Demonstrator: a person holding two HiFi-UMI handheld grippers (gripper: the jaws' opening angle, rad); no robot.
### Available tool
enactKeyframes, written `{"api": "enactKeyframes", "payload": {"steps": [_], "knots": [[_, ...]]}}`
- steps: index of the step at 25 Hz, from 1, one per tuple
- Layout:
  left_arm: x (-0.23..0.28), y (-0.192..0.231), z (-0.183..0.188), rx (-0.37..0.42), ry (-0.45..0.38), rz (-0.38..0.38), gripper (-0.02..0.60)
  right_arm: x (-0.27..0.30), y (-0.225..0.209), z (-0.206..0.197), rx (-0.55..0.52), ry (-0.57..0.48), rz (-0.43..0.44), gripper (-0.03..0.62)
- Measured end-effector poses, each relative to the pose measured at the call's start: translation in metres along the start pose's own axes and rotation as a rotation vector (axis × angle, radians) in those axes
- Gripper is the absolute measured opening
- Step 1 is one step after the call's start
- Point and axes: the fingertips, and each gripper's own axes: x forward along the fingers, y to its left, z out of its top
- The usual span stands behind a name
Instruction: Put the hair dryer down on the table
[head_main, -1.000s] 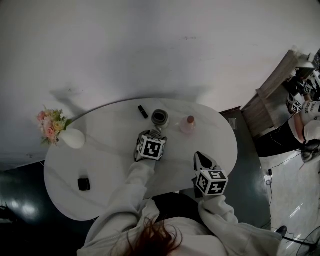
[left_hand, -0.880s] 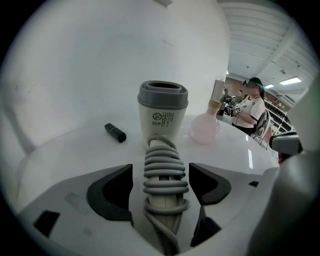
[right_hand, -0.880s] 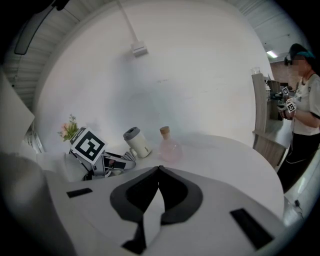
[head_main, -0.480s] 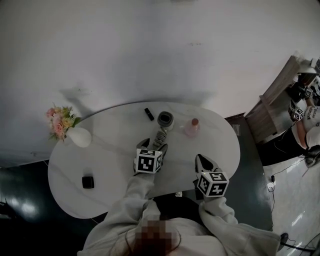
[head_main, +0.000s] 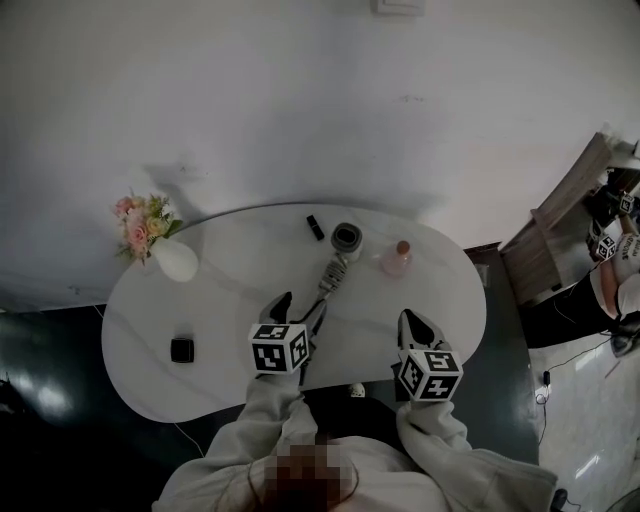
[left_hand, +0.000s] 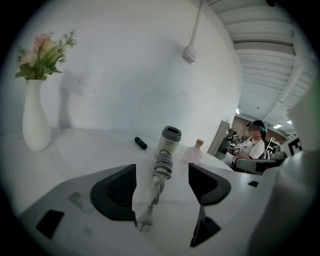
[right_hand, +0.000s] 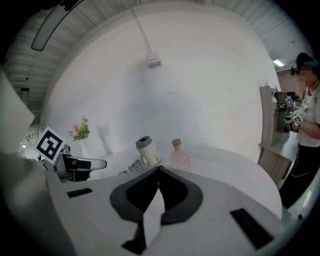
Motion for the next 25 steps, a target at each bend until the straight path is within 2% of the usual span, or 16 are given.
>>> {"api": "enactKeyframes", "payload": {"steps": [6, 7, 9, 11, 12, 13, 15, 17, 22, 25], "knots": [[-0.039, -0.018, 0.015, -0.038, -0.089, -0.087, 0.319, -0.01, 0.015, 0.016, -0.012, -0.047, 0.05, 0.049], [-0.046, -0.019, 0.019, -0.033, -0.109, -0.088, 0.301, -0.012, 0.018, 0.02, -0.015, -0.058, 0.058, 0.049], [-0.058, -0.019, 0.026, -0.009, -0.151, -0.063, 0.191, -0.016, 0.024, 0.029, -0.022, -0.085, 0.071, 0.049], [-0.069, -0.016, 0.032, 0.017, -0.187, -0.034, 0.152, -0.02, 0.029, 0.04, -0.035, -0.116, 0.081, 0.049], [-0.074, -0.014, 0.035, 0.024, -0.206, -0.021, 0.112, -0.022, 0.031, 0.045, -0.045, -0.129, 0.087, 0.049], [-0.079, -0.012, 0.038, 0.024, -0.227, -0.01, 0.071, -0.023, 0.034, 0.05, -0.057, -0.139, 0.094, 0.049], [-0.088, -0.01, 0.045, 0.017, -0.271, -0.001, 0.032, -0.024, 0.039, 0.059, -0.08, -0.155, 0.113, 0.049], [-0.097, -0.011, 0.052, 0.024, -0.307, 0.003, 0.02, -0.027, 0.043, 0.066, -0.096, -0.173, 0.135, 0.049], [-0.121, -0.021, 0.072, 0.13, -0.406, -0.007, 0.015, -0.031, 0.053, 0.085, -0.115, -0.224, 0.182, 0.049], [-0.128, -0.017, 0.075, 0.136, -0.424, 0.014, 0.015, -0.032, 0.054, 0.094, -0.145, -0.245, 0.189, 0.049]]}}
